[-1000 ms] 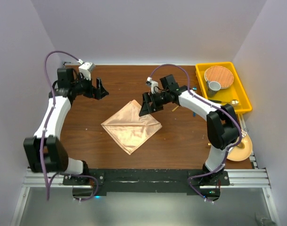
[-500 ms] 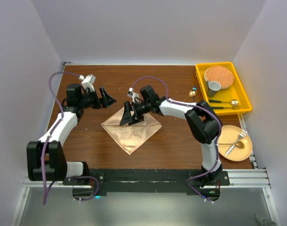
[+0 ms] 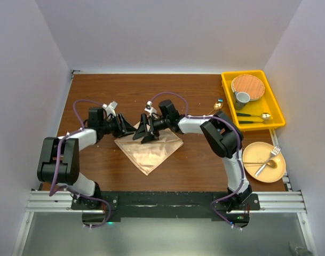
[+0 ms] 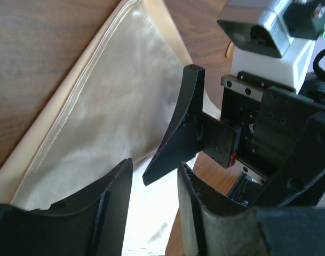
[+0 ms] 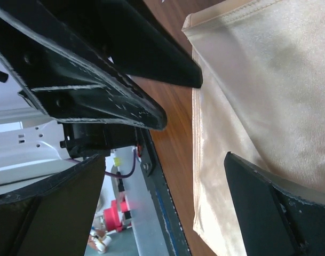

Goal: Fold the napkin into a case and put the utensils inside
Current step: Smooth out the upper triangle-folded napkin at the center of the board, then pick up the upper triangle-folded napkin from the center of the board.

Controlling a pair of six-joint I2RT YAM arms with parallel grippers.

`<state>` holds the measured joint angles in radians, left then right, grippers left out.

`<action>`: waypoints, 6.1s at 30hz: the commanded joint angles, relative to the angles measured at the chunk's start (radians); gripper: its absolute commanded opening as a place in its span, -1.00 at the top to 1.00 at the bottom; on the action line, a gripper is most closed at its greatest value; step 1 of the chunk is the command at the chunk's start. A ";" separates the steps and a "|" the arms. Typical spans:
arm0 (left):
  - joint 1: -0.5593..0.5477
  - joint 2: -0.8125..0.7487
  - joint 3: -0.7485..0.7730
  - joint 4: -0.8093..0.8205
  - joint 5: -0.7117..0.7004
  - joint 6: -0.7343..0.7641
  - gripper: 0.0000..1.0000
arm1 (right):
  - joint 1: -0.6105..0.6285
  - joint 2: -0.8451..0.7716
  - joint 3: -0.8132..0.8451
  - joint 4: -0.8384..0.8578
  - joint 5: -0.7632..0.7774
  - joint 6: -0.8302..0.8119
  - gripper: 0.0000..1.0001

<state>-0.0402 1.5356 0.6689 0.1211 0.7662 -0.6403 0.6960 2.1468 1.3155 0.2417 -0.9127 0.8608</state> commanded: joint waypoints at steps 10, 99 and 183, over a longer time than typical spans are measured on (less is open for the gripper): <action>0.003 0.148 -0.008 -0.064 -0.062 0.073 0.36 | -0.013 0.076 -0.051 0.146 -0.106 0.103 -0.97; -0.217 0.580 0.698 -0.431 0.107 0.876 0.43 | -0.314 -0.090 0.283 -0.886 0.104 -0.809 -0.43; -0.001 0.541 0.696 -1.160 0.219 1.694 0.67 | -0.234 -0.214 0.257 -0.838 -0.135 -1.071 1.00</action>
<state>-0.0589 2.0975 1.3613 -1.0050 0.9756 0.9928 0.4599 1.9976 1.5623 -0.5831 -1.0218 -0.1825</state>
